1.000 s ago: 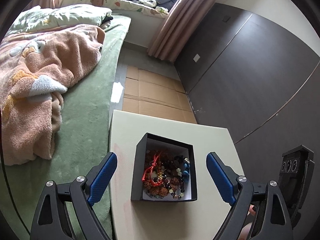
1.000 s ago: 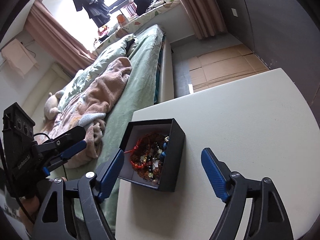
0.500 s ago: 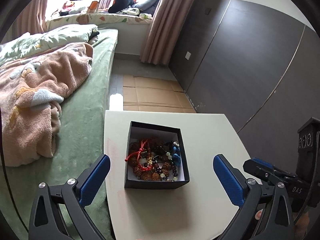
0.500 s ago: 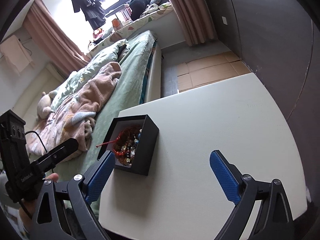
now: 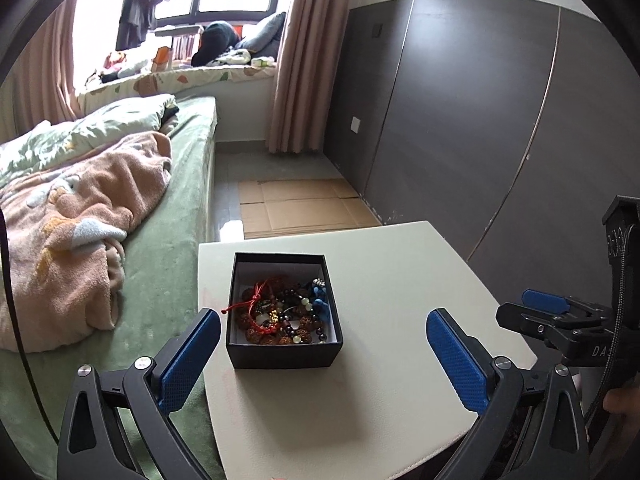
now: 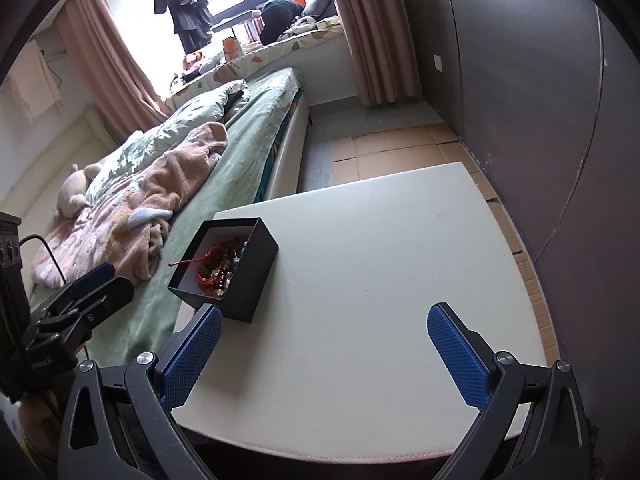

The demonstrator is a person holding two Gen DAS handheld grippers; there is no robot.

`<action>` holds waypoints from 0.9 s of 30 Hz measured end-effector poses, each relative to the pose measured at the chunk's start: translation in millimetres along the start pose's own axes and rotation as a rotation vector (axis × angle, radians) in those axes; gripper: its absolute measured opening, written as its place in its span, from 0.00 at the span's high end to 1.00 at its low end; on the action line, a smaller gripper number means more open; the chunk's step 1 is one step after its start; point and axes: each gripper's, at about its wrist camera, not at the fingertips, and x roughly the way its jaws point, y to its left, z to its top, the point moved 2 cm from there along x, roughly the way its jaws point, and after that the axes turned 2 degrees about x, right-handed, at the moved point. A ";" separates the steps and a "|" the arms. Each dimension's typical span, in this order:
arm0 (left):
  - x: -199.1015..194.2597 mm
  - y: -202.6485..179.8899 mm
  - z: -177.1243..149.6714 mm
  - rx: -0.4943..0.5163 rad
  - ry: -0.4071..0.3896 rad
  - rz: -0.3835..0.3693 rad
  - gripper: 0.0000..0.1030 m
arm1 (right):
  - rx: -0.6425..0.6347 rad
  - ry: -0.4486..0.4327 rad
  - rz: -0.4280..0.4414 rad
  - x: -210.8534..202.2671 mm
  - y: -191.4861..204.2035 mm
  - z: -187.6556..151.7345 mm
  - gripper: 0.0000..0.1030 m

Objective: Organize jewelry

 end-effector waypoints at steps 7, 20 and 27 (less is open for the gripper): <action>-5.6 -4.0 3.8 0.015 -0.036 -0.001 0.00 | -0.012 -0.045 0.008 -20.4 0.2 2.7 0.00; -6.8 -15.6 -0.3 0.046 -0.027 -0.020 0.00 | -0.002 -0.030 -0.010 -21.6 -2.7 3.1 0.00; -9.4 -15.0 -1.4 0.047 -0.028 -0.016 0.00 | -0.007 -0.032 -0.027 -21.6 -1.5 1.8 0.00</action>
